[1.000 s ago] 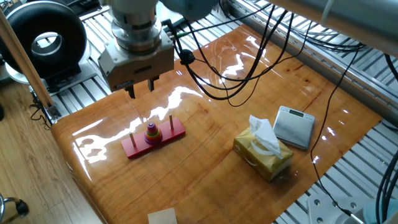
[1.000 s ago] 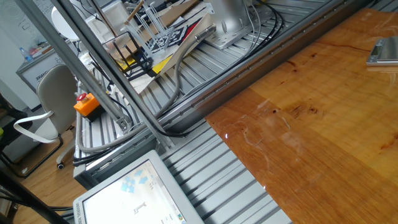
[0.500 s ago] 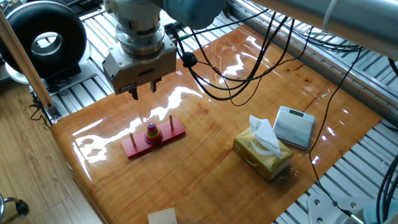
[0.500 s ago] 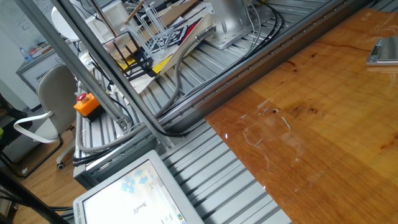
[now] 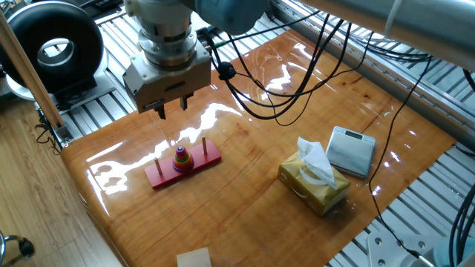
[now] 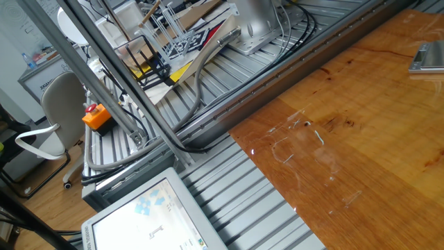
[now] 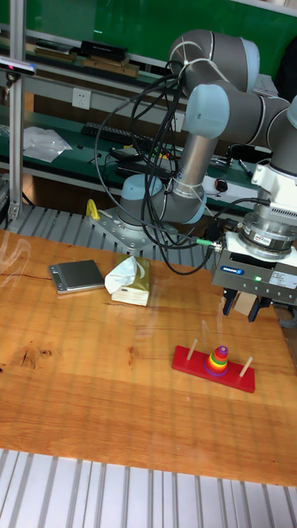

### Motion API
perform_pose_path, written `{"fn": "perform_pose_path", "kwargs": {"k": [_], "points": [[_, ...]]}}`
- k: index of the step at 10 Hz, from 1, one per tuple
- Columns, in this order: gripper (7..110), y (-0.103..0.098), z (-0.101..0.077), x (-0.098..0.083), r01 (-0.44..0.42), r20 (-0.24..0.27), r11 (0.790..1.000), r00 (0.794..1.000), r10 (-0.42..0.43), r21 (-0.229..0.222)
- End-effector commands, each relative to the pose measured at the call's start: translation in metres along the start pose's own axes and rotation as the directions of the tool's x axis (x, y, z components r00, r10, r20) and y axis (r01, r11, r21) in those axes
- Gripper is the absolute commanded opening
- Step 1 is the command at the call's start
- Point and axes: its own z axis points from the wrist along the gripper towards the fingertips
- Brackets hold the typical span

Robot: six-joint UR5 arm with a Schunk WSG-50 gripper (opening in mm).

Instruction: Take out one Hanoi block and throw it aside

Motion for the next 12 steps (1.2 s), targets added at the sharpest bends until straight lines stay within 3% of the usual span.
{"fn": "perform_pose_path", "kwargs": {"k": [1, 3, 7, 9, 12], "points": [[44, 0.001, -0.001, 0.002, 0.004, -0.008, 1.0, 1.0, -0.004, -0.007], [44, -0.009, -0.001, 0.01, 0.023, -0.042, 0.999, 0.999, -0.021, 0.034], [44, -0.012, -0.002, 0.017, 0.051, -0.073, 0.998, 0.996, -0.048, 0.041], [44, -0.009, -0.002, 0.017, 0.071, -0.074, 0.997, 0.995, -0.069, 0.027], [44, 0.005, -0.002, 0.02, 0.087, -0.082, 0.996, 0.993, -0.089, -0.029]]}}
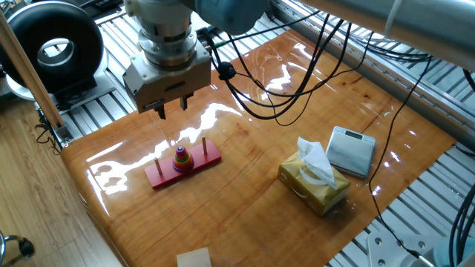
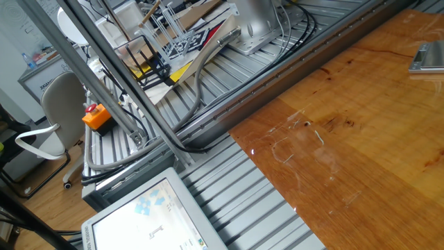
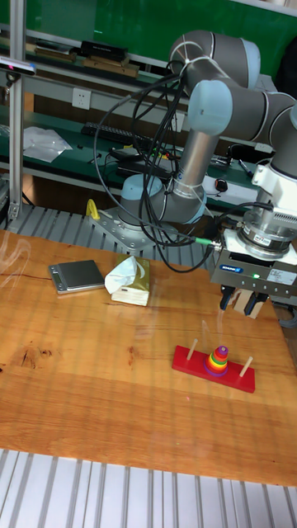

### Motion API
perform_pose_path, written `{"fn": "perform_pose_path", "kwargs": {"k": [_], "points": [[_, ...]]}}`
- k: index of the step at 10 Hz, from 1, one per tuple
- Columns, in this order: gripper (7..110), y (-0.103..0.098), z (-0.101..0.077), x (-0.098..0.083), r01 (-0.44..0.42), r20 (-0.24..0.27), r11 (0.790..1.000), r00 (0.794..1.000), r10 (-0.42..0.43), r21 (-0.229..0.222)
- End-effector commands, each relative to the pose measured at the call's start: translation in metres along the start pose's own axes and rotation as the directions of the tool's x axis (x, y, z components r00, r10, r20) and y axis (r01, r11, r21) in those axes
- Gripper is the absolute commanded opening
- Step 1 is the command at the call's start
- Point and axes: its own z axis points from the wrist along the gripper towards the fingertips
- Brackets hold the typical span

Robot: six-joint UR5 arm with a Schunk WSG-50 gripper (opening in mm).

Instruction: Take out one Hanoi block and throw it aside

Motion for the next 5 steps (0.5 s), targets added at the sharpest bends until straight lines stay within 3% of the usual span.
{"fn": "perform_pose_path", "kwargs": {"k": [1, 5], "points": [[44, 0.0112, -0.0015, 0.0007, 0.021, -0.003, 0.999, 1.0, -0.021, -0.047], [44, 0.0115, -0.0015, 0.0023, 0.025, -0.009, 0.998, 1.0, -0.026, -0.049]]}}
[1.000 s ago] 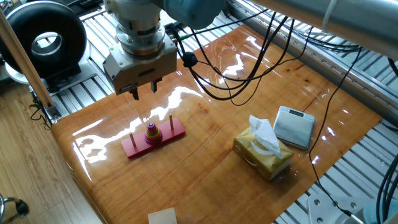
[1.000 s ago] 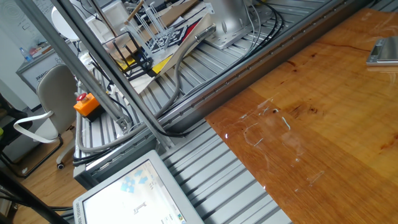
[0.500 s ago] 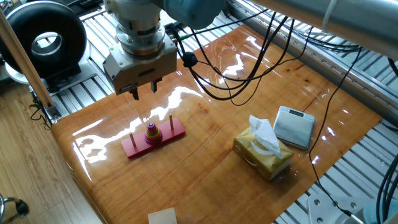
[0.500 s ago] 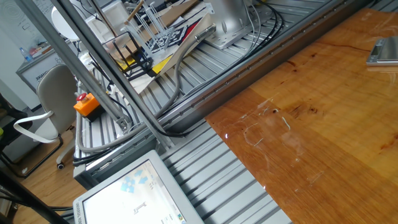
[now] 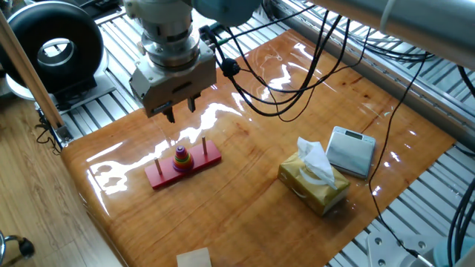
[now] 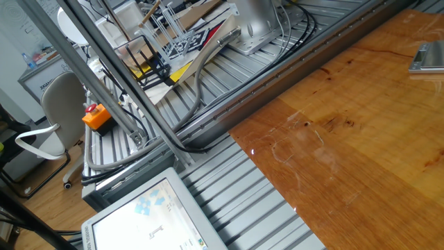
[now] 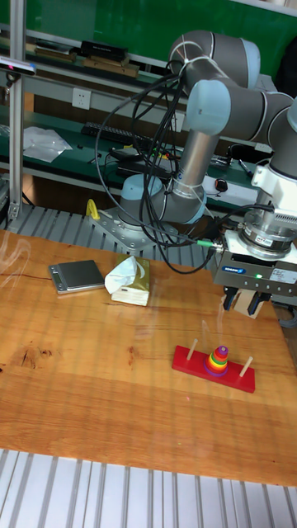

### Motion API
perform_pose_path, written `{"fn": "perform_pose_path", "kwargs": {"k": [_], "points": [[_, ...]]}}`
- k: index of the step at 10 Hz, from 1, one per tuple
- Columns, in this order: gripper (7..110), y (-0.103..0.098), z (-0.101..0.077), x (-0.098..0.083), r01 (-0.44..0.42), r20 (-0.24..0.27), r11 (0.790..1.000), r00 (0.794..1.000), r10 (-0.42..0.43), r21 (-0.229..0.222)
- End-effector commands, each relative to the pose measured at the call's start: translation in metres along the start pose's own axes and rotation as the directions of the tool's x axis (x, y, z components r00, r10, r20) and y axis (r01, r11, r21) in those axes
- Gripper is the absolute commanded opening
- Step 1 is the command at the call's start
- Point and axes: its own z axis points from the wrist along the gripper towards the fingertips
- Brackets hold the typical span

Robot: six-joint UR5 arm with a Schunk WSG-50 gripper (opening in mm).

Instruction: Take out one Hanoi block and throw it aside

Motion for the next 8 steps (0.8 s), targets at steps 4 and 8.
{"fn": "perform_pose_path", "kwargs": {"k": [4, 8], "points": [[44, 0.004, 0.024, -0.007, -0.011, 0.0, 1.0, 1.0, 0.011, 0.008], [44, 0.007, 0.036, -0.01, -0.021, 0.005, 1.0, 1.0, 0.021, 0.009]]}}
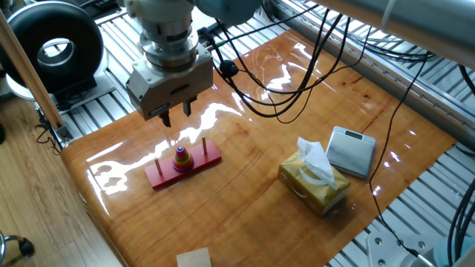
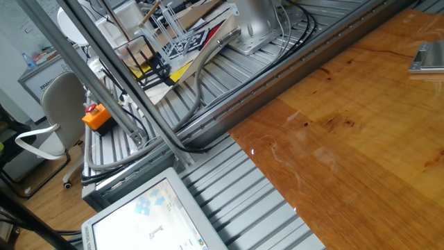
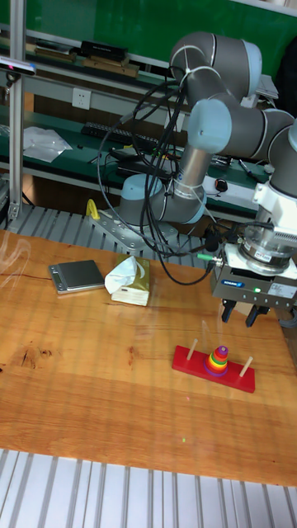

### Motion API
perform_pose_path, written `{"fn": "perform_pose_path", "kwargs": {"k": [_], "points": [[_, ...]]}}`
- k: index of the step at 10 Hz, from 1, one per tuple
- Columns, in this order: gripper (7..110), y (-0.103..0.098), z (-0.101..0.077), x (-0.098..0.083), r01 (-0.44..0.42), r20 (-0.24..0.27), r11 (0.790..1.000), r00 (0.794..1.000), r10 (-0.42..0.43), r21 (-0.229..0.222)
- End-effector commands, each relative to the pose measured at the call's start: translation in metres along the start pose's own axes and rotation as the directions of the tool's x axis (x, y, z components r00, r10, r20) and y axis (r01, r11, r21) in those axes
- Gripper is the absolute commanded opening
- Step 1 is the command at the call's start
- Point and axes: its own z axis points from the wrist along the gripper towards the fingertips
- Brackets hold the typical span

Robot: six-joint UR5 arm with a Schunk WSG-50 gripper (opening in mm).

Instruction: Take out one Hanoi block and throw it aside

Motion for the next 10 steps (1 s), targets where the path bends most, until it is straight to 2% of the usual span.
{"fn": "perform_pose_path", "kwargs": {"k": [1, 2, 3, 7, 10], "points": [[44, 0.005, 0.011, -0.004, -0.017, -0.001, 1.0, 1.0, 0.017, -0.015], [44, 0.005, 0.015, -0.006, -0.021, -0.001, 1.0, 1.0, 0.02, -0.016], [22, 0.005, 0.018, -0.007, -0.024, -0.001, 1.0, 1.0, 0.024, -0.018], [22, 0.003, 0.034, -0.008, -0.029, 0.006, 1.0, 1.0, 0.029, 0.002], [22, 0.003, 0.038, -0.006, -0.029, -0.001, 1.0, 1.0, 0.029, 0.008]]}}
